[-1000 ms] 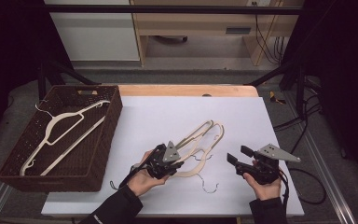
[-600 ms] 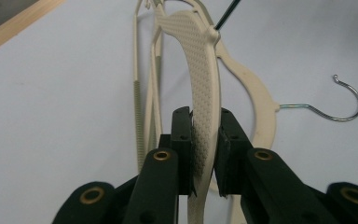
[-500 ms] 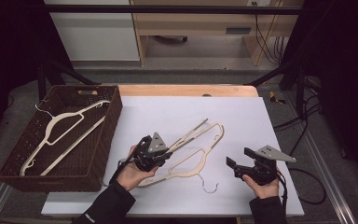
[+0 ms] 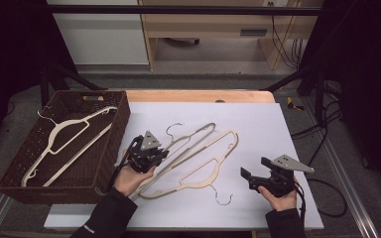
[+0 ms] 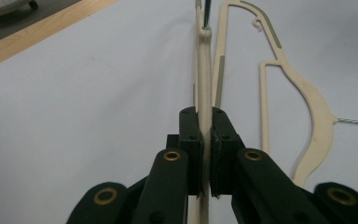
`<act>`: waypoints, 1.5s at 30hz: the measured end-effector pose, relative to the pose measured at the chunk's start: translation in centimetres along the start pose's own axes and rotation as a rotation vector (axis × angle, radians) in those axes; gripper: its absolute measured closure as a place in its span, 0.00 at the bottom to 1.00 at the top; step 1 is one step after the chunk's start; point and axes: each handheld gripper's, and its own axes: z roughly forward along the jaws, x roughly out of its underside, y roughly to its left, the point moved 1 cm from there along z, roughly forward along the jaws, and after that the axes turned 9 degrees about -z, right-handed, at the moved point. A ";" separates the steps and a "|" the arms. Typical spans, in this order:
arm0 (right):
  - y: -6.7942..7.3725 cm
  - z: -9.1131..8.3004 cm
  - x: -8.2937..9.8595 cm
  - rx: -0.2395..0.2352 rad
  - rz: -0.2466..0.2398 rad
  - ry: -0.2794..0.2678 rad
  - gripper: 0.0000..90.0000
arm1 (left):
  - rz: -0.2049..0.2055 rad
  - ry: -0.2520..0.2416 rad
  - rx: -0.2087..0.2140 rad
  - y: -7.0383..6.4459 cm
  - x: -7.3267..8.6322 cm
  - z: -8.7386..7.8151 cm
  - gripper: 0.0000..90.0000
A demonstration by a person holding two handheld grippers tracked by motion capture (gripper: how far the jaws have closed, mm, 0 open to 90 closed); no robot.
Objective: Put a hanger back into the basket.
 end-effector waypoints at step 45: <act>-0.1 -1.7 -0.9 0.007 -0.033 -0.062 0.07 | 0.046 -0.236 0.143 0.1 -5.5 -14.6 0.95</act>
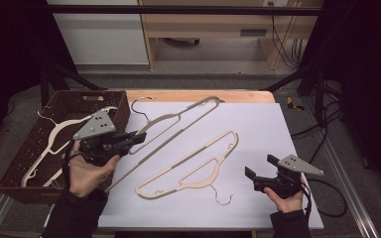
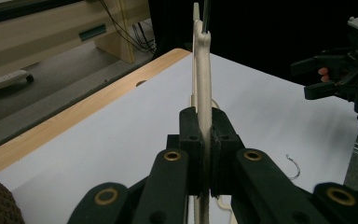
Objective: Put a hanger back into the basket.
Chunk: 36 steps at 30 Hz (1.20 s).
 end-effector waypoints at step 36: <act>0.5 0.4 0.0 0.006 -0.040 0.003 0.06 | -0.074 0.057 -0.220 14.3 0.4 -6.7 0.95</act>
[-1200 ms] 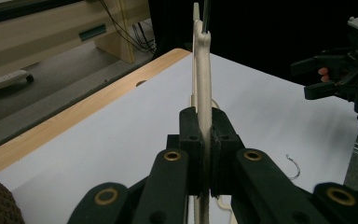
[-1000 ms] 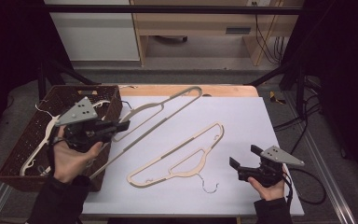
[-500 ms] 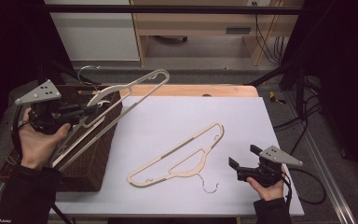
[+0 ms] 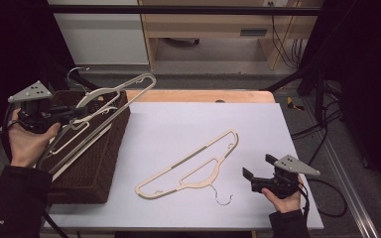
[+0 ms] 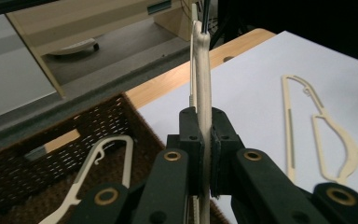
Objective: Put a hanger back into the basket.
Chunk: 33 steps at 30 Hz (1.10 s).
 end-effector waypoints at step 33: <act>0.2 0.3 0.2 0.004 -0.011 0.007 0.06 | -0.085 0.095 -0.089 8.1 6.2 -0.8 0.95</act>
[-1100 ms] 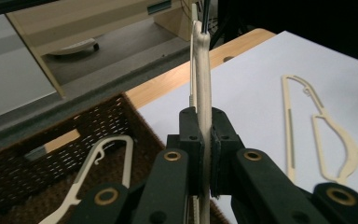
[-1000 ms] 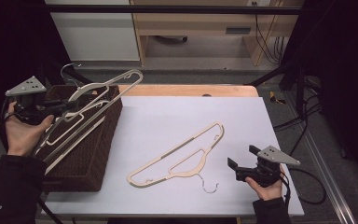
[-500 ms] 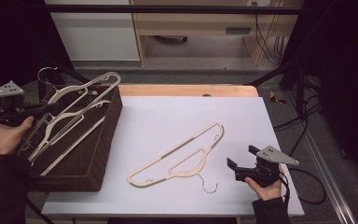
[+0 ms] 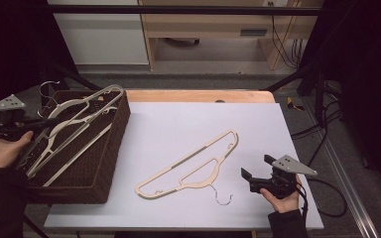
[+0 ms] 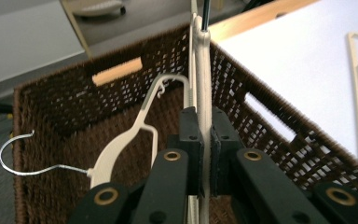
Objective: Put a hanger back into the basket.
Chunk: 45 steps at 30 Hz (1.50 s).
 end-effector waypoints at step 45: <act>0.1 0.0 0.0 -0.004 0.005 -0.002 0.06 | -0.235 -0.152 -0.131 0.1 4.7 -2.0 0.61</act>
